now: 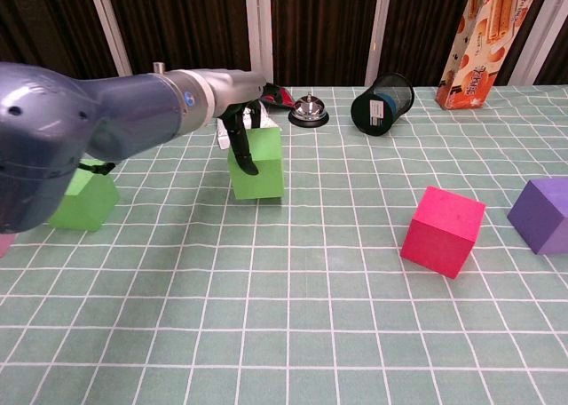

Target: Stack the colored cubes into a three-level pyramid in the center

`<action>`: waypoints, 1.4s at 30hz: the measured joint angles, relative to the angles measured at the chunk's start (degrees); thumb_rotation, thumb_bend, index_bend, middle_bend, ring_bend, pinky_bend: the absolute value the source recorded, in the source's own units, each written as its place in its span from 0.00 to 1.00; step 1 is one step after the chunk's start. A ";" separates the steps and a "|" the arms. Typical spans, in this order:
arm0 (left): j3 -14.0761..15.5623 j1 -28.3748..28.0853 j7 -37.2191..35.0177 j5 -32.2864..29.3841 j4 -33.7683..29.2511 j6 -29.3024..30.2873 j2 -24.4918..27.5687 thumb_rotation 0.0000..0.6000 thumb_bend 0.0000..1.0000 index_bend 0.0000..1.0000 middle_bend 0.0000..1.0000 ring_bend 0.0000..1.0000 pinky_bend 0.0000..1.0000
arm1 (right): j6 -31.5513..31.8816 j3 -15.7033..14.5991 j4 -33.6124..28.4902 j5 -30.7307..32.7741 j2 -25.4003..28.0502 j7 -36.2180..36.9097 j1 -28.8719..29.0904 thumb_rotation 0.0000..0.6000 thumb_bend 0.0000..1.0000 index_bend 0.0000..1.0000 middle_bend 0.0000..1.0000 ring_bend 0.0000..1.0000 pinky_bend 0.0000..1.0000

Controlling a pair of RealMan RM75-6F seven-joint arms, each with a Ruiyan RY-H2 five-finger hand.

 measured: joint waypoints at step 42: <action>0.10 -10.58 1.79 -8.29 15.05 -5.23 -7.48 1.00 0.20 0.06 0.10 0.05 0.09 | -0.75 0.45 -0.91 2.19 0.64 -0.05 0.05 1.00 0.34 0.00 0.00 0.00 0.00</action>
